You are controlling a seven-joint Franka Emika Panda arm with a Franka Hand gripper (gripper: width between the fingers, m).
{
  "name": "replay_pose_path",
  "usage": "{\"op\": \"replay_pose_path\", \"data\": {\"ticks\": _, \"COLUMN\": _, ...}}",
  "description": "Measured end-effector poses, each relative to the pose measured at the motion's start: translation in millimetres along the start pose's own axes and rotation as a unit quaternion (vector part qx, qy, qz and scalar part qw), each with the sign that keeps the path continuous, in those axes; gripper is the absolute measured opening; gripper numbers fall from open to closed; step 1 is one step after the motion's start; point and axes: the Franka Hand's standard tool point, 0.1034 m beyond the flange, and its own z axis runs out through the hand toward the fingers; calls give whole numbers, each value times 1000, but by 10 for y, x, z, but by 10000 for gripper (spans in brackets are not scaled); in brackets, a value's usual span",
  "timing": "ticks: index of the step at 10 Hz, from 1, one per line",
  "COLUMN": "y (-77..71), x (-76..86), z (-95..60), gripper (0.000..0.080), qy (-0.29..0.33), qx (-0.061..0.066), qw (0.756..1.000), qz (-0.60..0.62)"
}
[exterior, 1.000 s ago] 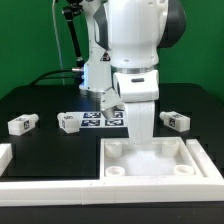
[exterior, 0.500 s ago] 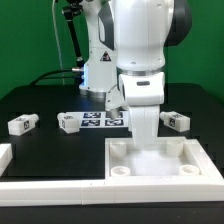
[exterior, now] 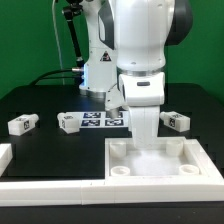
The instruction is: Assemble square table
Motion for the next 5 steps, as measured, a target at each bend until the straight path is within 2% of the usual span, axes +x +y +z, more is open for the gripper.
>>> {"op": "replay_pose_path", "data": {"ticks": 1, "y": 0, "x": -2, "z": 0, "gripper": 368, "qy": 0, "qx": 0, "qw": 1000, "qz": 0}}
{"op": "replay_pose_path", "data": {"ticks": 2, "y": 0, "x": -4, "z": 0, "gripper": 579, "qy": 0, "qx": 0, "qw": 1000, "qz": 0}}
{"op": "replay_pose_path", "data": {"ticks": 3, "y": 0, "x": -5, "z": 1, "gripper": 579, "qy": 0, "qx": 0, "qw": 1000, "qz": 0}}
{"op": "replay_pose_path", "data": {"ticks": 4, "y": 0, "x": -7, "z": 1, "gripper": 640, "qy": 0, "qx": 0, "qw": 1000, "qz": 1}}
{"op": "replay_pose_path", "data": {"ticks": 5, "y": 1, "x": -8, "z": 1, "gripper": 640, "qy": 0, "qx": 0, "qw": 1000, "qz": 1}}
